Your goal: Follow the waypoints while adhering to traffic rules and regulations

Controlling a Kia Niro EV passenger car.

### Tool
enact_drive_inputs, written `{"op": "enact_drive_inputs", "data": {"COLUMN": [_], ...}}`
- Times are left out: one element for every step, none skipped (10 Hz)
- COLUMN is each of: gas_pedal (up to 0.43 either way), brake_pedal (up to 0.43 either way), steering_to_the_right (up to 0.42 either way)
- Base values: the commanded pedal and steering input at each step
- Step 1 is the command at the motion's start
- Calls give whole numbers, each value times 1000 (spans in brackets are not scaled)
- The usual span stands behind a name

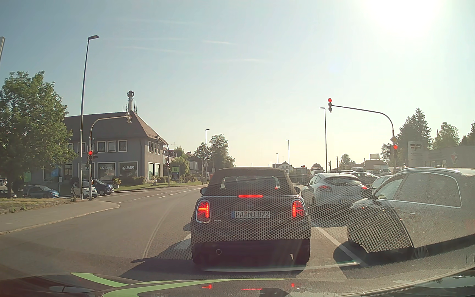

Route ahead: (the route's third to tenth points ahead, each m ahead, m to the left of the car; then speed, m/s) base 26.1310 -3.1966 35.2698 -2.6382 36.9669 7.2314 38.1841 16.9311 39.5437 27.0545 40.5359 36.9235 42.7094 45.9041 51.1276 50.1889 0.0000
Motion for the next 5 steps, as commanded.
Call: {"op": "enact_drive_inputs", "data": {"gas_pedal": [0,0,0,0,0], "brake_pedal": [293,293,293,293,293], "steering_to_the_right": [-5,-5,-5,-5,-5]}}
